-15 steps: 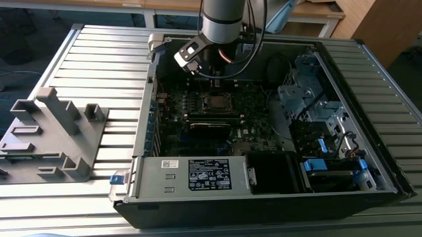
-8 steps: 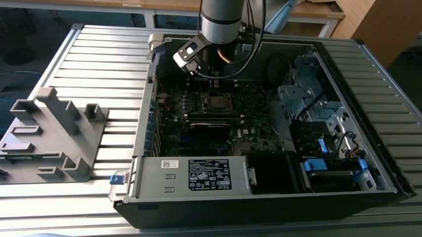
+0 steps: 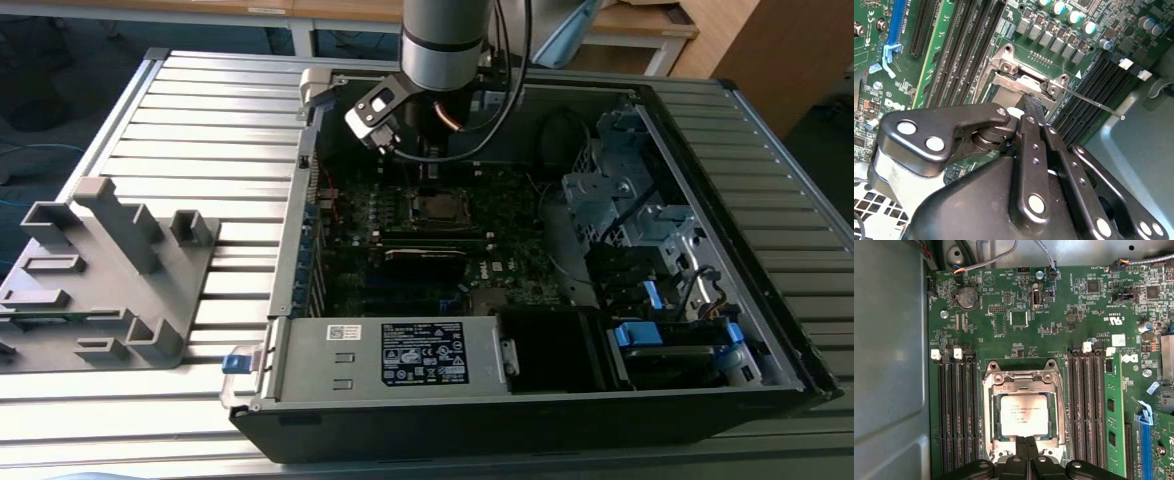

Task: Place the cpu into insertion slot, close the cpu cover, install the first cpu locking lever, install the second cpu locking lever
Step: 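Close the cpu cover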

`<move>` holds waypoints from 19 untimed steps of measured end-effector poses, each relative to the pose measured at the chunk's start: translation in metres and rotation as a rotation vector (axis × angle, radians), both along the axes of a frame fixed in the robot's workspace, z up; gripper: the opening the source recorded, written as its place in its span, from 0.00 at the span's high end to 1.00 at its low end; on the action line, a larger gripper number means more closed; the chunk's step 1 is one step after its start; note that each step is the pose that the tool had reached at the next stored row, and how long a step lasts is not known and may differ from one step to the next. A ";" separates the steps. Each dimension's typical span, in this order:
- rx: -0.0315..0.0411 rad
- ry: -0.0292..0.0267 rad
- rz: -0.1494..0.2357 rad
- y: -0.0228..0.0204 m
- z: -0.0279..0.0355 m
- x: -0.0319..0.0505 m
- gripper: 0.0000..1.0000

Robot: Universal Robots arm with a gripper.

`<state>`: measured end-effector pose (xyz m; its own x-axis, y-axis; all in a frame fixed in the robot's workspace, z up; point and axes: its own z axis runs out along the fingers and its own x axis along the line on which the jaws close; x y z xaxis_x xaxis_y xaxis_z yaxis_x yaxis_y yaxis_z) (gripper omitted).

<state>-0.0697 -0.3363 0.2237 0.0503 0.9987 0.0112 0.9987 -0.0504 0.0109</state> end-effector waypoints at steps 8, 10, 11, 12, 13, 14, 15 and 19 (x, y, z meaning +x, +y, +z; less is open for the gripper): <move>-0.0001 0.0001 0.000 -0.0011 -0.0002 -0.0001 0.90; -0.0001 0.0000 0.000 -0.0011 -0.0003 -0.0001 0.90; -0.0001 0.0000 0.000 -0.0011 -0.0003 -0.0001 0.90; -0.0001 0.0000 0.001 -0.0011 -0.0003 -0.0001 0.90; -0.0002 0.0001 0.003 -0.0011 -0.0002 -0.0001 0.90; -0.0001 0.0001 0.006 -0.0011 -0.0003 -0.0001 0.90; -0.0001 0.0001 0.009 -0.0011 -0.0003 -0.0001 0.90; -0.0001 0.0001 0.015 -0.0011 -0.0003 -0.0001 0.90</move>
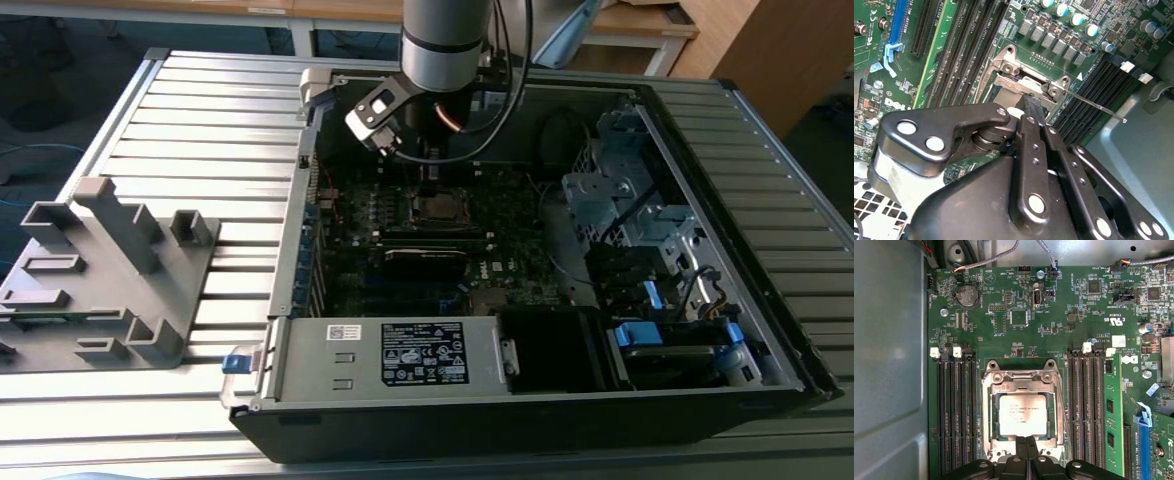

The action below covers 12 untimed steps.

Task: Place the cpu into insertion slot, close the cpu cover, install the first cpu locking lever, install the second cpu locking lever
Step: 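Close the cpu cover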

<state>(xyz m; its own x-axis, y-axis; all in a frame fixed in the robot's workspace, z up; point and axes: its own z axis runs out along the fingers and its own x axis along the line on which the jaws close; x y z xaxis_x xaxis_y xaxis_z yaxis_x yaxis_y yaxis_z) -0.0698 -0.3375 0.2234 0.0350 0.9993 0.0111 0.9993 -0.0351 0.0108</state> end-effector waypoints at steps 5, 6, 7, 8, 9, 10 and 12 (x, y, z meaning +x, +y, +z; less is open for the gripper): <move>0.0000 0.0000 0.020 0.0000 0.0000 0.0000 0.90; 0.0000 0.0000 0.020 0.0000 0.0000 0.0000 0.90; 0.0000 0.0000 0.020 0.0000 0.0000 0.0000 0.90; 0.0000 0.0000 0.020 0.0000 0.0000 0.0000 0.90; 0.0000 0.0000 0.020 0.0000 0.0000 0.0000 0.90; 0.0000 0.0000 0.020 0.0000 0.0000 0.0000 0.90; 0.0000 0.0000 0.021 0.0000 0.0000 0.0000 0.90</move>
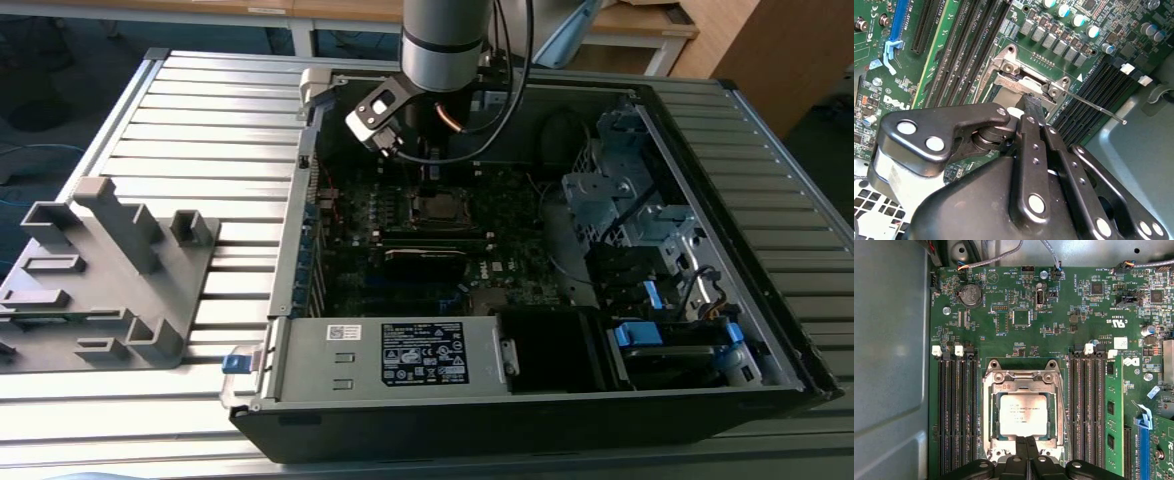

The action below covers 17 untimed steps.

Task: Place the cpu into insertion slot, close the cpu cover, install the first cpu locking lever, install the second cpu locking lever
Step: 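Close the cpu cover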

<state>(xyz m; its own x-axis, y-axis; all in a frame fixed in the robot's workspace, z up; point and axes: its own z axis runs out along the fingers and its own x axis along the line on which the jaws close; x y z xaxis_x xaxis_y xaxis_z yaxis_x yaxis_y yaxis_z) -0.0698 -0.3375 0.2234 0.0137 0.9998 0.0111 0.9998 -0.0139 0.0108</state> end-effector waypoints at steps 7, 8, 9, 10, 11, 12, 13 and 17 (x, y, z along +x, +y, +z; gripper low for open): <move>0.0000 -0.0003 0.030 0.0000 0.0000 0.0000 0.90; -0.0001 -0.0004 0.036 0.0000 0.0000 0.0000 0.90; 0.0000 -0.0004 0.039 0.0000 0.0000 0.0000 0.90; 0.0000 -0.0005 0.039 0.0000 0.0000 0.0000 0.90; 0.0000 -0.0004 0.039 0.0000 0.0000 0.0000 0.90; 0.0000 -0.0005 0.039 0.0000 0.0000 0.0000 0.90; 0.0000 -0.0004 0.039 0.0000 0.0000 0.0000 0.90; 0.0000 -0.0004 0.057 0.0000 0.0000 0.0000 0.90</move>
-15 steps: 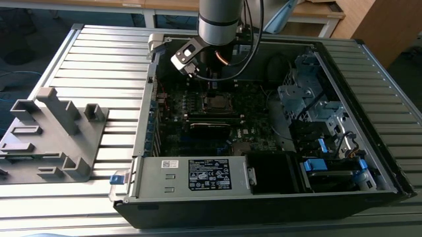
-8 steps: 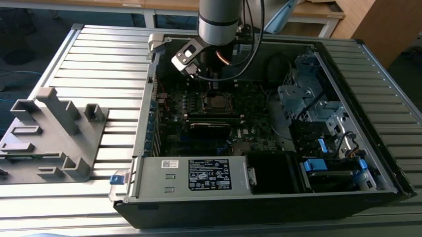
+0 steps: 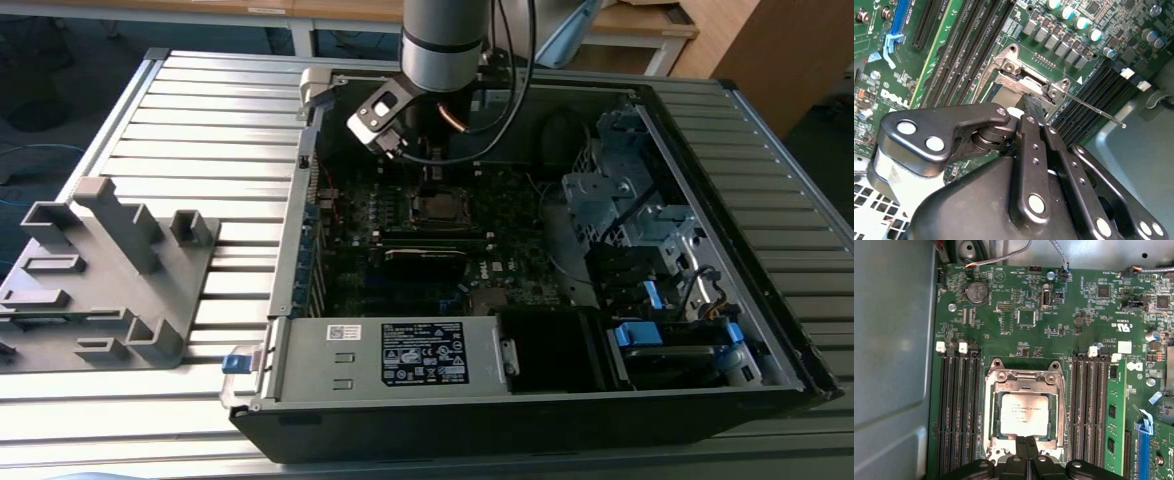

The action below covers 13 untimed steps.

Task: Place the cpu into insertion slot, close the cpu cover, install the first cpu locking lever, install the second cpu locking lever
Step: 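Close the cpu cover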

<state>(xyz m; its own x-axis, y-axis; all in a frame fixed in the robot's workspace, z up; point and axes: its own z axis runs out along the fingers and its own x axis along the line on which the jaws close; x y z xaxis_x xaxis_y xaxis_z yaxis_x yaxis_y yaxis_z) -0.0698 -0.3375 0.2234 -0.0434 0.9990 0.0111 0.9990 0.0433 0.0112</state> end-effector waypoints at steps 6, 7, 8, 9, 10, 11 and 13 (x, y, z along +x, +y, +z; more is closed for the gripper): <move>-0.0001 0.0001 0.109 0.0000 -0.0002 0.0000 0.90; -0.0001 0.0001 0.126 0.0000 -0.0002 0.0000 0.90; 0.0000 0.0000 0.146 0.0000 -0.0003 0.0000 0.90; 0.0000 0.0000 0.164 0.0000 -0.0004 0.0000 0.90; 0.0000 0.0000 0.182 0.0000 -0.0004 0.0000 0.90; -0.0001 0.0000 0.199 0.0000 -0.0004 0.0000 0.90; 0.0000 0.0000 0.205 0.0000 -0.0004 0.0000 0.90</move>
